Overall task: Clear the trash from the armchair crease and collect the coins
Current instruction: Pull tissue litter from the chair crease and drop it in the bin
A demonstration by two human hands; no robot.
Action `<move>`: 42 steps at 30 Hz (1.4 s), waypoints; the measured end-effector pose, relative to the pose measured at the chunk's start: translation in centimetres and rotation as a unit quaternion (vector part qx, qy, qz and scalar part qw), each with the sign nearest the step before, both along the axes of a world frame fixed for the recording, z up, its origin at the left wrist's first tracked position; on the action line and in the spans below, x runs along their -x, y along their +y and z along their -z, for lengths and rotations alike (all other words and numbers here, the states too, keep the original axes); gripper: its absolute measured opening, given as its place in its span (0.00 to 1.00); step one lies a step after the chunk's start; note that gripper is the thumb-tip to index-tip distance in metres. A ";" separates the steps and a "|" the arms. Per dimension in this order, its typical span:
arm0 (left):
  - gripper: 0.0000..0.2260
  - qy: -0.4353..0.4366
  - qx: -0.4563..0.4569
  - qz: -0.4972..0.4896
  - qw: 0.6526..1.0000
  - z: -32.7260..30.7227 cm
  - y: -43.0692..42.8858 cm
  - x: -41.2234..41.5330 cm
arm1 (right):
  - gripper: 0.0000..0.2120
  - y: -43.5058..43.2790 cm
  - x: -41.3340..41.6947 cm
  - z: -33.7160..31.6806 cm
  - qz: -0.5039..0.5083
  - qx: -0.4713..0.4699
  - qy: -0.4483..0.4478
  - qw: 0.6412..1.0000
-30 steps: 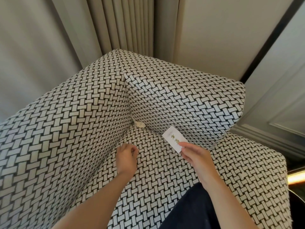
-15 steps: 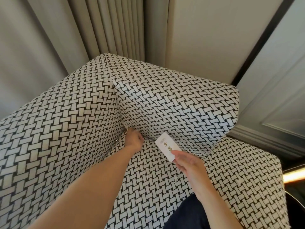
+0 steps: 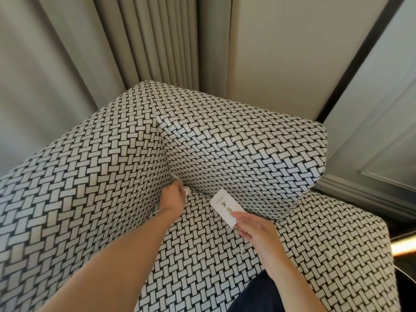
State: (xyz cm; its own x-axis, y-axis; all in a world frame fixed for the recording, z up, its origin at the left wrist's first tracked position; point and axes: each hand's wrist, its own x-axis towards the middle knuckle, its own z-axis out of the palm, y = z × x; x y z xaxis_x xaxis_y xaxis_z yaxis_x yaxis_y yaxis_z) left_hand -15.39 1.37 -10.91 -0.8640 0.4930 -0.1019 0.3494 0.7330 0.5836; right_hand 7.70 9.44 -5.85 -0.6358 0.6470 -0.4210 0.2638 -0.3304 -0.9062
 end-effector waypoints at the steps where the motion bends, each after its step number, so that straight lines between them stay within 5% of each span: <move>1: 0.05 -0.008 0.007 -0.005 1.000 -0.2 0.1 0.0 | 0.09 0.0 -0.1 0.0 0.002 0.003 0.002 1.000; 4: 0.04 -0.044 0.013 -0.042 0.998 -0.6 0.9 0.3 | 0.09 -0.1 -0.3 -0.4 0.015 0.013 0.015 1.000; 9: 0.17 -0.092 0.047 -0.045 0.994 -0.7 1.3 1.2 | 0.09 -0.2 -0.3 -0.5 0.032 0.031 0.035 0.998; 12: 0.14 -0.061 0.093 -0.008 0.994 -0.6 1.3 1.0 | 0.08 -0.1 -0.3 -0.4 0.027 0.029 0.030 0.999; 20: 0.12 -0.130 -0.007 -0.074 0.989 -1.5 0.6 -3.7 | 0.09 0.0 -0.1 -0.6 0.061 0.045 0.032 0.997; 25: 0.14 -0.313 -0.149 -0.102 0.933 -4.2 1.6 -9.4 | 0.06 -0.1 -1.0 -1.1 0.124 0.004 0.049 0.991; 34: 0.14 -0.523 -0.211 -0.012 0.826 -10.3 5.5 -19.0 | 0.06 1.7 -11.1 -2.2 0.347 -0.015 0.053 0.936; 42: 0.14 -0.541 -0.104 0.101 0.829 -11.4 10.3 -29.0 | 0.05 3.6 -24.2 -2.5 0.472 -0.052 0.013 0.880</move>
State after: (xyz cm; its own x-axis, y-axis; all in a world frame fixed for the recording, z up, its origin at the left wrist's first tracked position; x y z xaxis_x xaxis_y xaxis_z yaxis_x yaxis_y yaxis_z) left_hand 13.65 11.69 0.53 -0.2205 0.7211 -0.6568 -0.3567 0.5671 0.7424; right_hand 31.90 13.03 -3.31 0.1972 0.9263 -0.3210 -0.1043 -0.3057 -0.9464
